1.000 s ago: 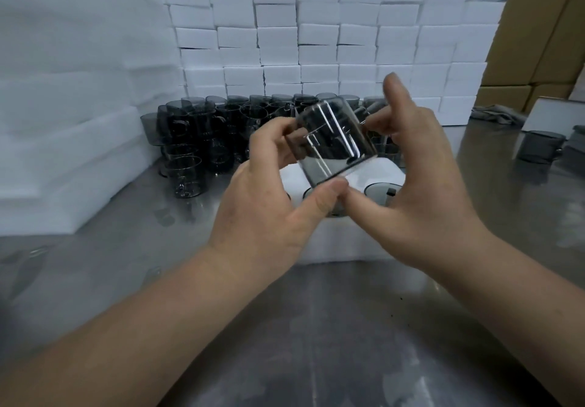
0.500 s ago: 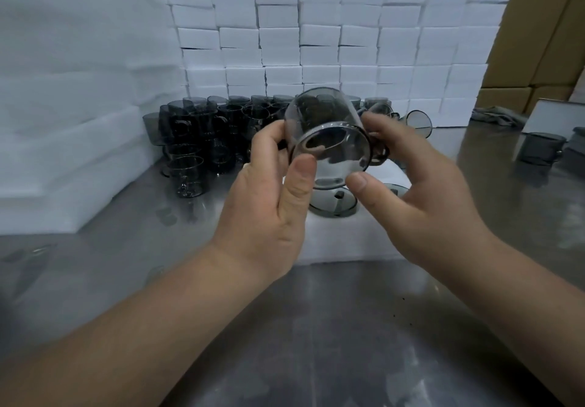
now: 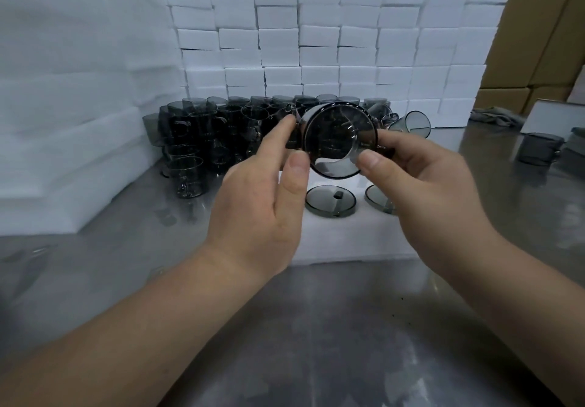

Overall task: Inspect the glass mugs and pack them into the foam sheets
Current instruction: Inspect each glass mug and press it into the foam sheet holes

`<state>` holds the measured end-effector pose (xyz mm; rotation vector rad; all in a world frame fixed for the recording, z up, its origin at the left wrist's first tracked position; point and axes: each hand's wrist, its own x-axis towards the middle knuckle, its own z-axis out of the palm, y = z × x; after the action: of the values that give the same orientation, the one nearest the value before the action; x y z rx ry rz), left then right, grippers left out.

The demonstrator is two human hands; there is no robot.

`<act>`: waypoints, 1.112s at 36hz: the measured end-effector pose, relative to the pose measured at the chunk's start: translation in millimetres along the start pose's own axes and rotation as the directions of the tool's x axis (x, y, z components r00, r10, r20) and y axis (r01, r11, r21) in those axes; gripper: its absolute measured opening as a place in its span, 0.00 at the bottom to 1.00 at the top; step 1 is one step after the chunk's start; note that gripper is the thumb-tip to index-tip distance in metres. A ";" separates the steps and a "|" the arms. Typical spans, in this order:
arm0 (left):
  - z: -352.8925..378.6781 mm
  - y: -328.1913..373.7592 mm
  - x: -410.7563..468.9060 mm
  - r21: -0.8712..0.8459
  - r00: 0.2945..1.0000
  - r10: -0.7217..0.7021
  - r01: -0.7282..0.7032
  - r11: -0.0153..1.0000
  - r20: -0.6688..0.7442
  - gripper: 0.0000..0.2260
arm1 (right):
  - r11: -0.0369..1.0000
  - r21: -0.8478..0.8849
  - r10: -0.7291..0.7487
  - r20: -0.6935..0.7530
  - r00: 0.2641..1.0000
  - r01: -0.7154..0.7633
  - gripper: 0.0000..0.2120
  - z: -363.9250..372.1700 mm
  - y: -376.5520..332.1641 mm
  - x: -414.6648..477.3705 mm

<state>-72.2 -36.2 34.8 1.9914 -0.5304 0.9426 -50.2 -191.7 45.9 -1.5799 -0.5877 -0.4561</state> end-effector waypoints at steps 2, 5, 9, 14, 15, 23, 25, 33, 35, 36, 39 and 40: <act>0.0 -1.0 -1.6 0.035 0.999 -0.006 0.007 0.999 -0.031 0.29 | 0.999 0.028 0.018 -0.016 1.000 -0.018 0.14 -1.2 -0.5 1.1; 0.4 -0.1 -2.8 0.053 0.998 -0.021 0.024 0.998 -0.056 0.29 | 0.999 0.052 0.016 -0.006 1.000 -0.016 0.05 -3.9 -1.5 2.9; 1.0 0.5 -2.5 0.070 0.999 -0.031 0.033 0.997 -0.039 0.29 | 0.998 0.040 0.044 -0.001 0.999 -0.044 0.07 -6.3 -1.0 4.7; 0.8 3.1 -1.5 0.137 0.998 -0.059 0.061 0.989 -0.018 0.30 | 0.997 0.041 0.061 -0.036 0.997 -0.059 0.07 -3.4 -0.3 3.0; 0.9 3.9 -1.4 0.129 0.998 -0.066 0.067 0.989 -0.015 0.30 | 0.997 0.040 0.062 -0.041 0.997 -0.060 0.07 -2.7 -0.2 2.6; -0.8 7.3 -1.6 0.106 0.994 -0.106 0.103 0.989 0.023 0.29 | 0.997 -0.072 -0.026 -0.065 0.998 0.021 0.08 -0.1 0.0 0.6; -0.9 7.5 -0.7 0.125 0.995 -0.099 0.096 0.988 0.018 0.28 | 0.987 -0.147 -0.073 -0.066 0.995 0.063 0.09 -1.0 1.8 0.3; -1.0 4.9 1.3 0.134 0.998 -0.065 0.065 0.989 -0.004 0.23 | 0.869 -0.411 -0.295 0.014 0.955 0.275 0.19 0.2 2.0 -2.0; -0.7 3.9 1.2 0.112 0.998 -0.063 0.063 0.992 -0.007 0.23 | 0.810 -0.474 -0.370 0.042 0.928 0.344 0.19 -0.2 1.8 -1.9; -0.6 3.6 0.9 0.101 0.998 -0.060 0.061 0.993 -0.010 0.22 | 0.783 -0.501 -0.398 0.054 0.916 0.370 0.19 -0.5 1.5 -1.8; -0.5 2.8 0.2 0.073 0.998 -0.069 0.070 0.995 -0.016 0.23 | 0.727 -0.550 -0.441 0.085 0.893 0.411 0.20 -0.9 0.5 -1.4; -0.4 2.3 0.1 0.067 0.997 -0.073 0.074 0.995 -0.018 0.23 | 0.714 -0.562 -0.447 0.095 0.890 0.418 0.20 -0.9 0.1 -1.2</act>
<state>-73.8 -37.2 36.2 2.0481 -0.4185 0.9401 -51.0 -192.8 45.1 -1.9907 -0.8448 -1.1118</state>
